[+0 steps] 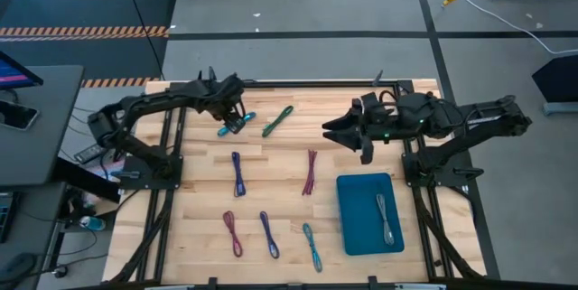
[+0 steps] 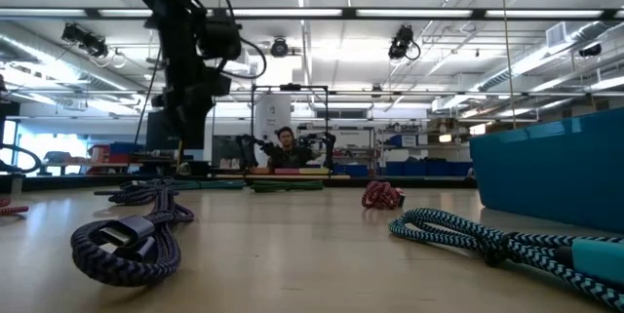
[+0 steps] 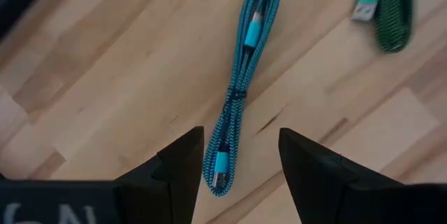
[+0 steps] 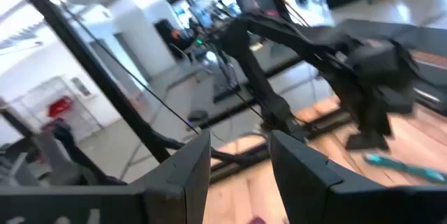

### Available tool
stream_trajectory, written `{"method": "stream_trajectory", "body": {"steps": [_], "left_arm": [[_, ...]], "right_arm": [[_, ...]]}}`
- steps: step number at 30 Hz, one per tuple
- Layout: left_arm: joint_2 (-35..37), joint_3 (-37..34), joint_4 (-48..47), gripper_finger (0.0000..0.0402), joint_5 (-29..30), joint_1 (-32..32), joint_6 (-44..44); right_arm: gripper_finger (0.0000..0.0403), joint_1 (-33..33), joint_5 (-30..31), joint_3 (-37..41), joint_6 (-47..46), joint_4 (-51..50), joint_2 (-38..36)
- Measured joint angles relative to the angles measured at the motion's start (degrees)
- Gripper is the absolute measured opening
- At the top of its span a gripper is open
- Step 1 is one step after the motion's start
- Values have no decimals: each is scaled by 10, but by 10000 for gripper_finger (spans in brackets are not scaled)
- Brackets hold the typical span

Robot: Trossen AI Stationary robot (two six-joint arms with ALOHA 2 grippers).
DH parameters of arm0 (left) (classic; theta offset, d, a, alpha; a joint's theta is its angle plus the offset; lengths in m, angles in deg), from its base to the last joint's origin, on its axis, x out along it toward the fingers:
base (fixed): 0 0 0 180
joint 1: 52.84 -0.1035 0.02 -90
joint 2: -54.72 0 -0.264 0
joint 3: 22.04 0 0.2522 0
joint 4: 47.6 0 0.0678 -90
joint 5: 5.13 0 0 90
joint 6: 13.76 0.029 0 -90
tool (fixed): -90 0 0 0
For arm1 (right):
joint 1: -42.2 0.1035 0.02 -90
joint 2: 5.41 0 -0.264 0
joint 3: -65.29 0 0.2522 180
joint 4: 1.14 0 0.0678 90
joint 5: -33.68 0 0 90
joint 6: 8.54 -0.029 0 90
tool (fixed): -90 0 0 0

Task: Pick and place USB-C Cables
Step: Put the top blue charger cable into the blue bin

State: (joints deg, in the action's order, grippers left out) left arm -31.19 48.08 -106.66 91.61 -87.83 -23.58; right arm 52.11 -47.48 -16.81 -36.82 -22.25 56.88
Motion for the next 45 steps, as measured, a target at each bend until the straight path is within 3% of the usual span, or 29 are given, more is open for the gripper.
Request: {"method": "stream_trajectory", "body": {"steps": [6,13,23,33,37,43,45], "left_arm": [[-65,0,16,194,0,0,16],[-117,0,44,194,50,-7,42],[-141,-6,61,194,-22,-9,40],[-153,-5,74,180,-42,-8,32],[-153,-5,74,150,-45,-7,30],[-153,-5,75,27,-46,0,29],[-150,-5,75,23,-47,-1,30]], "right_arm": [[154,0,-32,0,15,48,-12],[154,0,-44,0,15,50,-17],[154,0,-44,0,15,51,-17],[154,0,-43,0,25,51,-17],[154,0,-41,0,25,51,-17],[154,0,-41,0,25,51,-17],[154,0,-41,0,25,51,-17]]}}
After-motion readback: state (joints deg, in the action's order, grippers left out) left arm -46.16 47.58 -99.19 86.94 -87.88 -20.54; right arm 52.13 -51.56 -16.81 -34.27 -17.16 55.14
